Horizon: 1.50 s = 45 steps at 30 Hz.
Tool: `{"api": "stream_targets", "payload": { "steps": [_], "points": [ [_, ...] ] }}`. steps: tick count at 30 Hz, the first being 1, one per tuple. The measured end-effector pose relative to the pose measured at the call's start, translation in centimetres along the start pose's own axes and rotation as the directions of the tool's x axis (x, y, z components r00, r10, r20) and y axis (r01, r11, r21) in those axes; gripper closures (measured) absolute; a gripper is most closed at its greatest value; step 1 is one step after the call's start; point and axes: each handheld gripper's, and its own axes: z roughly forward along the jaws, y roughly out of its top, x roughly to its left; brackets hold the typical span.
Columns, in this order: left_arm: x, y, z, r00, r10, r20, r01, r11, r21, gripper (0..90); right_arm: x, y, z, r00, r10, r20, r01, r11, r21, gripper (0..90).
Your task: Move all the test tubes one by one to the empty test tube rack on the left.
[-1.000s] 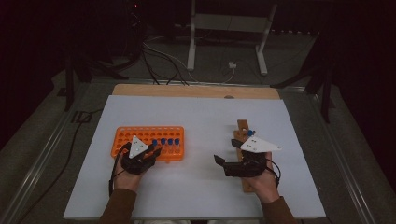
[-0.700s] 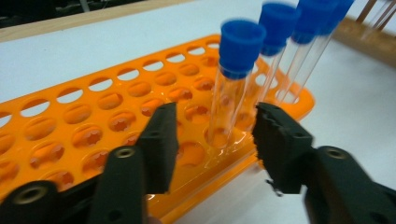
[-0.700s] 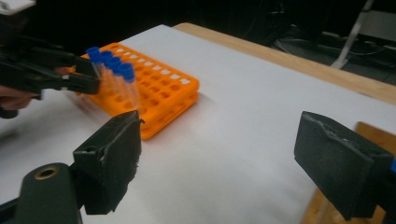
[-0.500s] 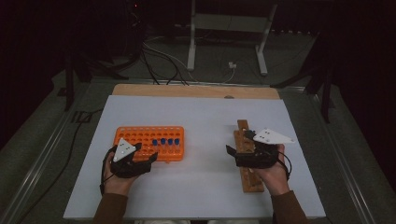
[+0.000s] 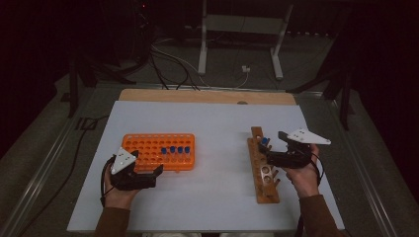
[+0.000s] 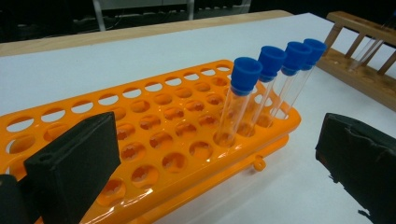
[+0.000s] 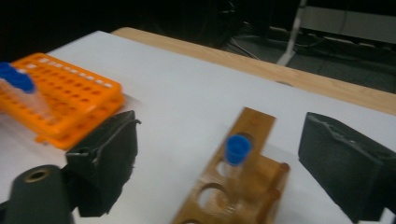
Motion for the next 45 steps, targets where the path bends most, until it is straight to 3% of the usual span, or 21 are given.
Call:
{"api": "stream_targets", "payload": {
  "steps": [6, 12, 16, 21, 32, 45],
  "points": [
    [-0.1, -0.1, 0.1, 0.9999, 0.002, -0.01, -0.002, 1.0, -0.001, 0.5, -1.3, -1.2, 1.4, 0.9998, 0.021, 0.004, -0.021, 0.998, 0.055, 17.9],
    [-0.3, -0.1, 0.3, 0.9998, 0.014, -0.01, -0.014, 0.9998, 0.013, 0.5, -1.4, -2.0, 3.2, 0.9994, -0.032, 0.012, 0.03, 0.992, 0.124, 43.8],
    [-0.3, -0.2, 0.3, 0.9997, 0.013, -0.021, -0.013, 0.9996, 0.023, 0.5, -1.1, -2.2, 4.0, 0.9984, -0.053, -0.019, 0.055, 0.989, 0.139, 62.9],
    [-0.3, -0.2, 0.3, 0.9996, 0.017, -0.022, -0.016, 0.9996, 0.025, 0.5, -0.9, -2.2, 4.5, 0.9976, -0.064, -0.026, 0.067, 0.989, 0.136, 74.2],
    [-0.4, -0.1, 0.3, 0.9994, 0.018, -0.029, -0.018, 0.9995, 0.026, 0.5, -1.1, -2.3, 5.1, 0.9995, -0.031, 0.0, 0.031, 0.993, 0.115, 76.2],
    [-0.4, -0.1, 0.3, 0.9994, 0.02, -0.029, -0.019, 0.9996, 0.022, 0.5, -1.0, -2.3, 5.3, 0.9993, -0.036, 0.009, 0.035, 0.994, 0.103, 77.1]
  ]
}}
